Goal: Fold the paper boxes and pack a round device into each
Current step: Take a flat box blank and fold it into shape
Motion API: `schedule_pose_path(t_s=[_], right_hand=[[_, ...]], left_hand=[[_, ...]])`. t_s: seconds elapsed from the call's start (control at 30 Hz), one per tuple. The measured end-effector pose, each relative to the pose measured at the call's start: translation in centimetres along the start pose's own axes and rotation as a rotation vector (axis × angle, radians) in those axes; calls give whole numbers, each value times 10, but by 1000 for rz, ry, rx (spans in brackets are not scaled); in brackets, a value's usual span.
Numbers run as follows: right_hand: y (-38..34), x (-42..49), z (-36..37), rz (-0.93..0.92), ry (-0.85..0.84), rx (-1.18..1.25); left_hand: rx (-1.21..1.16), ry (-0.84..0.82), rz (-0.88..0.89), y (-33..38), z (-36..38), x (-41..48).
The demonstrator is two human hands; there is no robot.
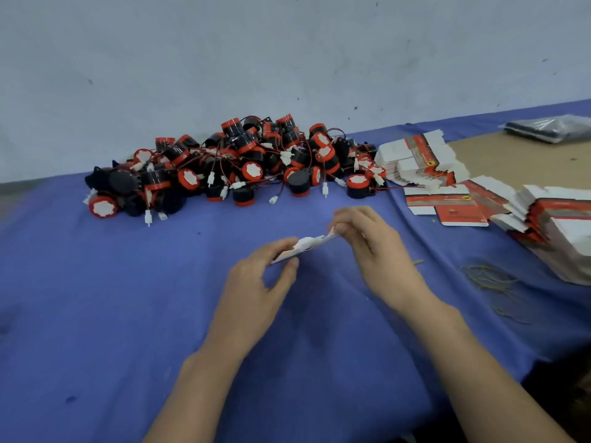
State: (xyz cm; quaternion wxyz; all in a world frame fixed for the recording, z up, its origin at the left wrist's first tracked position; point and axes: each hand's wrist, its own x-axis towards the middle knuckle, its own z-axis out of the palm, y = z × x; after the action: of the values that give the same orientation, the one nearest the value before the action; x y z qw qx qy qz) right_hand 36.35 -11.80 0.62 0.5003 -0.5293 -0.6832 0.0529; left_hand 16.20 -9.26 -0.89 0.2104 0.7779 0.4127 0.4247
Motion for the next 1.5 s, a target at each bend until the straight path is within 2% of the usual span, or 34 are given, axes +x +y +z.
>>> schedule_pose_path(t_s=[0.07,0.17,0.23,0.3,0.43,0.63,0.8,0.93,1.2,1.33,1.5], right_hand=[[-15,-3,6,98,43,216],[-34,-8,22,351,93,570],[-43,-11,35,464,59,727],[-51,-15,43,500,4,819],[-62,-13,47,406,-135,839],[-81,-12,52,327,-311,782],[-78,-6,69,296,-146,782],[-87,-12,75,243,-130,774],[-98,-18,80,120,-27,677],[-99,-17,81,165,37,667],[-99,-17,81,160,52,627]], left_hand=[[-54,-23,27,10,-8,-9],[-230,-61,-21,31,-14,-18],[-362,-130,-60,42,-17,-22],[-417,-198,-84,48,-21,-25],[-515,-251,-51,48,-38,-27],[-477,-250,-35,42,-54,-23],[-489,-140,-114,28,-60,-19],[-541,31,-150,14,-68,-10],[-578,39,-140,10,-65,-12],[-596,-57,-140,18,-63,-18],[-653,-50,-164,21,-62,-18]])
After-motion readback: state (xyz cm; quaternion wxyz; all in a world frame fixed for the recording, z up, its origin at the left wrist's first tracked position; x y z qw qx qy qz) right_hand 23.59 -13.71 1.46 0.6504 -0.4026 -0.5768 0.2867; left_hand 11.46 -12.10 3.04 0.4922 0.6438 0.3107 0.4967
